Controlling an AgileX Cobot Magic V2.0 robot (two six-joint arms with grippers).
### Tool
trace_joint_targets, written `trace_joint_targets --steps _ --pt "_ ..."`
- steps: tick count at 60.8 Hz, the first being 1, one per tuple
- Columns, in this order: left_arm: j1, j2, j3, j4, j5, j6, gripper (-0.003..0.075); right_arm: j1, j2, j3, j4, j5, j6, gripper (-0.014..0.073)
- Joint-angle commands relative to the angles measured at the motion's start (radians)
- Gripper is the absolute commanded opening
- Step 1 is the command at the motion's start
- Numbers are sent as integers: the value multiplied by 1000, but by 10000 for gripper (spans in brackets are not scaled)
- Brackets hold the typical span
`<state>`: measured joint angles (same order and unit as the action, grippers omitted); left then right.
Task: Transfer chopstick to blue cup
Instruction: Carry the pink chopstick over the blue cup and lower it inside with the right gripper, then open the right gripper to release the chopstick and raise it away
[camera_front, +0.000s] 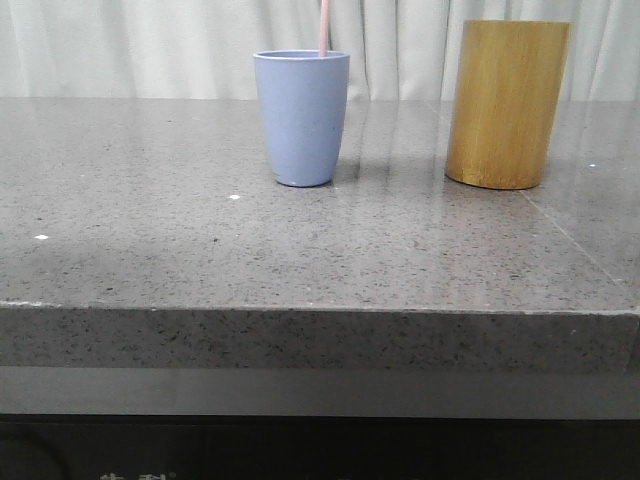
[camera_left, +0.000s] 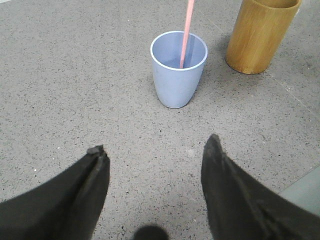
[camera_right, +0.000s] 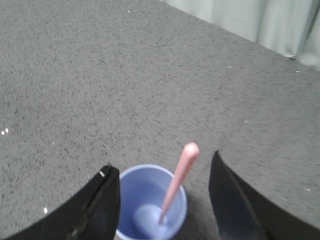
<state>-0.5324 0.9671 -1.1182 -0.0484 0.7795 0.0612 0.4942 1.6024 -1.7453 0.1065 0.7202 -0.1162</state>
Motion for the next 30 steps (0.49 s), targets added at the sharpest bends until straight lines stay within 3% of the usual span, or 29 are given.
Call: trace_joint_targets --steps 1,16,30 --pt "-7 -15 -27 -1 -67 -9 410 -10 -116 -34 -52 22 -10 425" --pt "-7 -15 -27 6 -67 -9 410 -52 -279 7 -75 273 -1 424" --pt "-7 -15 -27 6 -62 -9 410 -183 -470 252 -73 258 60 424"
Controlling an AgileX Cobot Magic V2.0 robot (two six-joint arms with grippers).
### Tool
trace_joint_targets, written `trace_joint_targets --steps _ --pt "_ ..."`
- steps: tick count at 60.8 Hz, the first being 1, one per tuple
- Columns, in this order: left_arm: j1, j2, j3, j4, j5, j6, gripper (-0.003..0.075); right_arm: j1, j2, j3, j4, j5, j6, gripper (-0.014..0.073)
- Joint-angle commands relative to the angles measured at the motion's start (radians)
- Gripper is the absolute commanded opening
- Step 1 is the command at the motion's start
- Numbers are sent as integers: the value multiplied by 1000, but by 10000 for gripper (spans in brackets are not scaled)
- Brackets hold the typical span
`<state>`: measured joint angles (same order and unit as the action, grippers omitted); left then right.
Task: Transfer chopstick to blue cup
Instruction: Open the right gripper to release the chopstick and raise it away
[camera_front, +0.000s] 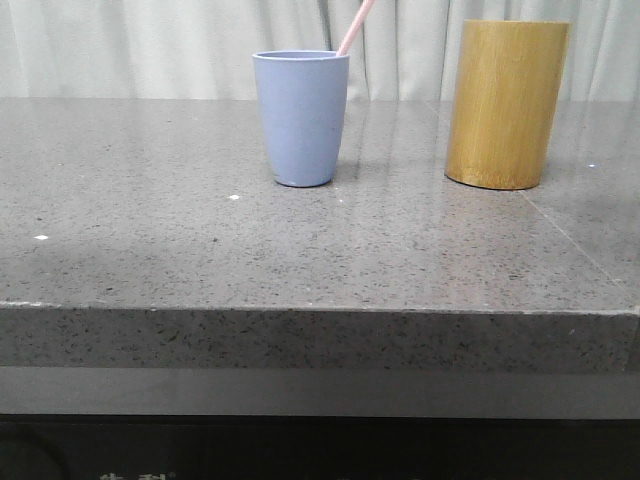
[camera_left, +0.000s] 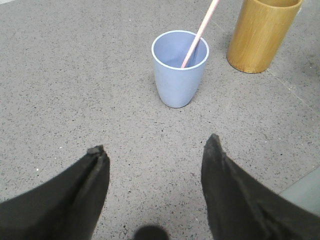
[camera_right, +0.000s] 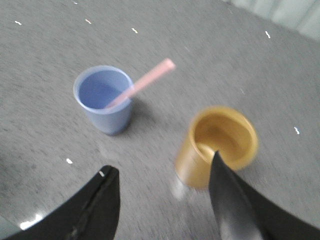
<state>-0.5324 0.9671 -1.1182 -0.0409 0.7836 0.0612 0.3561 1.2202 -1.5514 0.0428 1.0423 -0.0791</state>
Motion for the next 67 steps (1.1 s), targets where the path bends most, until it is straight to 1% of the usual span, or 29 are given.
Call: trace_joint_targets --steps 1,11,17,27,39,48,53,57,62,67 --pt "-7 -15 -27 -2 -66 -9 410 -51 -101 75 -10 -69 27 424" --pt "-7 -15 -27 -2 -66 -9 410 -95 -266 260 -10 -135 59 424" --pt "-7 -15 -27 -2 -66 -9 410 -99 -354 366 -5 -171 88 424" --pt "-7 -15 -27 -2 -66 -9 410 -99 -518 508 9 -211 89 424" --pt "-7 -15 -27 -2 -66 -9 410 -99 -654 617 9 -252 88 424" --pt "-7 -15 -27 -2 -66 -9 406 -99 -710 655 9 -291 86 419" --pt "-7 -15 -27 -2 -68 -9 364 -99 -722 662 9 -303 86 372" --pt "-7 -15 -27 -2 -68 -9 308 -99 -722 662 9 -303 86 295" --pt "-7 -15 -27 -2 -68 -9 226 -99 -722 662 9 -301 86 189" --pt "-7 -15 -27 -2 -66 -9 123 -99 -722 662 9 -301 86 99"
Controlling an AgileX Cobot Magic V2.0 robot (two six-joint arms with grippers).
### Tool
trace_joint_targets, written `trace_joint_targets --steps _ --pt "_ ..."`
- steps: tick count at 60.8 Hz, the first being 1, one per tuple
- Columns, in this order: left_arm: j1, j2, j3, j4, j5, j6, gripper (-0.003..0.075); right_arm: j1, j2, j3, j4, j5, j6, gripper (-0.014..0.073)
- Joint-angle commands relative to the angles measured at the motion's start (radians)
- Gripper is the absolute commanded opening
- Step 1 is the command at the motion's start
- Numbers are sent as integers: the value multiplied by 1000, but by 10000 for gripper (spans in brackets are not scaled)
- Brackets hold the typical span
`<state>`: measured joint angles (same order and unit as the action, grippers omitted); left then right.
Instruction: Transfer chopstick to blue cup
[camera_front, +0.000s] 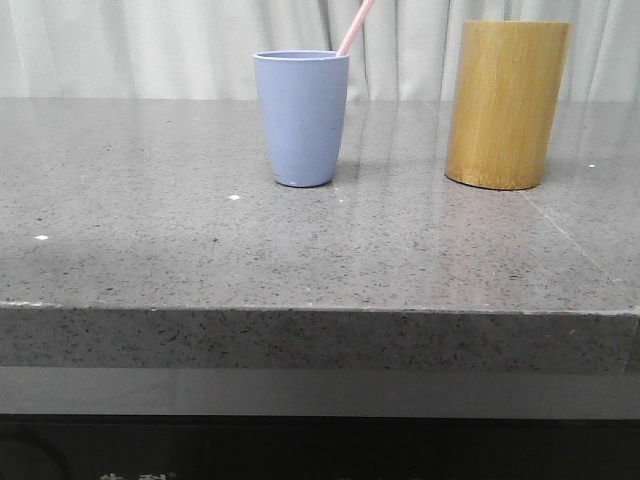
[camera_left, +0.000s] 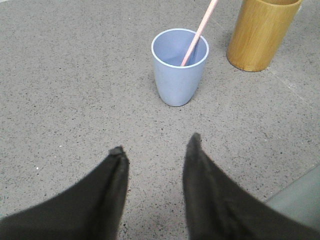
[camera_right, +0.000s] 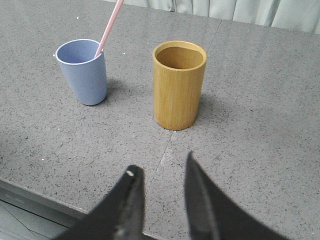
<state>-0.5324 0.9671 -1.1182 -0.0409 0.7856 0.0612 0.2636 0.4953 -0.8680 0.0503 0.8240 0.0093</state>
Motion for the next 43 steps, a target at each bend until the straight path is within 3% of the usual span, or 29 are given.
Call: trace_joint_targets --steps 1,9,12,43 --pt "-7 -15 -27 -2 -68 -9 108 -6 3 -21 1 -83 -3 84" --pt "-7 -15 -27 -2 -68 -9 -18 -6 3 -21 1 -83 -3 -36" --pt "-7 -15 -27 -2 -68 -9 -19 -6 3 -21 1 -85 -3 -73" --pt "-7 -15 -27 -2 -68 -9 -19 -6 3 -21 1 -101 -3 -67"
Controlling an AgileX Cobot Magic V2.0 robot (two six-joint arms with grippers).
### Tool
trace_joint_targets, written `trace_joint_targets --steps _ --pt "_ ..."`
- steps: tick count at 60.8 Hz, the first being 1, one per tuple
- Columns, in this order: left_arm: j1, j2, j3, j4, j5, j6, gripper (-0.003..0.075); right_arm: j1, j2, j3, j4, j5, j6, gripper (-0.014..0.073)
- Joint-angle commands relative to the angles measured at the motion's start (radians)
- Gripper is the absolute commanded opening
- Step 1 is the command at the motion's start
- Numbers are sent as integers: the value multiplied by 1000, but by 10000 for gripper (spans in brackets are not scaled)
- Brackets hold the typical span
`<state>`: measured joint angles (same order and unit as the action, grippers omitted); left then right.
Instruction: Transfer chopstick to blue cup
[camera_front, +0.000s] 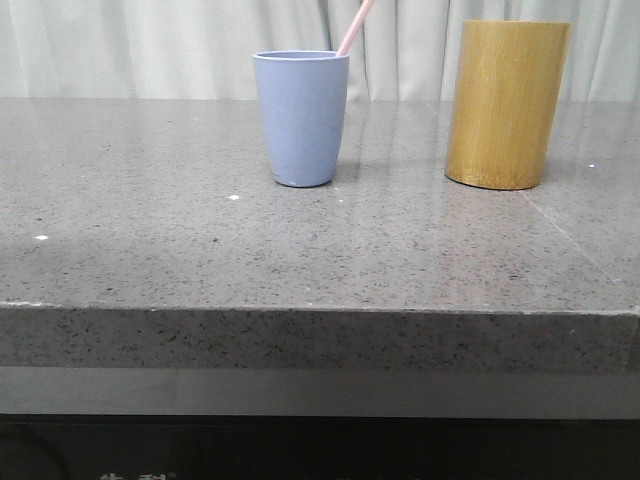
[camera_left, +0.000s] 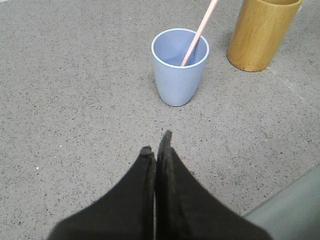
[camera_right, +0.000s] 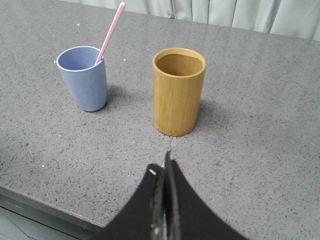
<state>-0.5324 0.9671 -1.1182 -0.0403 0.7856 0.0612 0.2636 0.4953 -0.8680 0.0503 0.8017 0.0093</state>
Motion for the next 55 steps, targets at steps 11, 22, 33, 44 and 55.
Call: trace_joint_targets --steps 11,22,33,44,55 --pt "3 -47 32 -13 -120 -9 -19 -6 3 -21 1 -79 -3 -67" --pt "94 -221 275 22 -344 1 -19 -6 3 -21 1 -78 -3 -67" --pt "261 -457 548 5 -503 1 -19 -6 3 -21 1 -78 -3 -67" --pt "374 -687 785 5 -625 1 -19 -6 3 -21 1 -78 -3 -67" --pt "444 -864 985 -26 -752 1 -19 -6 3 -21 1 -78 -3 -67"
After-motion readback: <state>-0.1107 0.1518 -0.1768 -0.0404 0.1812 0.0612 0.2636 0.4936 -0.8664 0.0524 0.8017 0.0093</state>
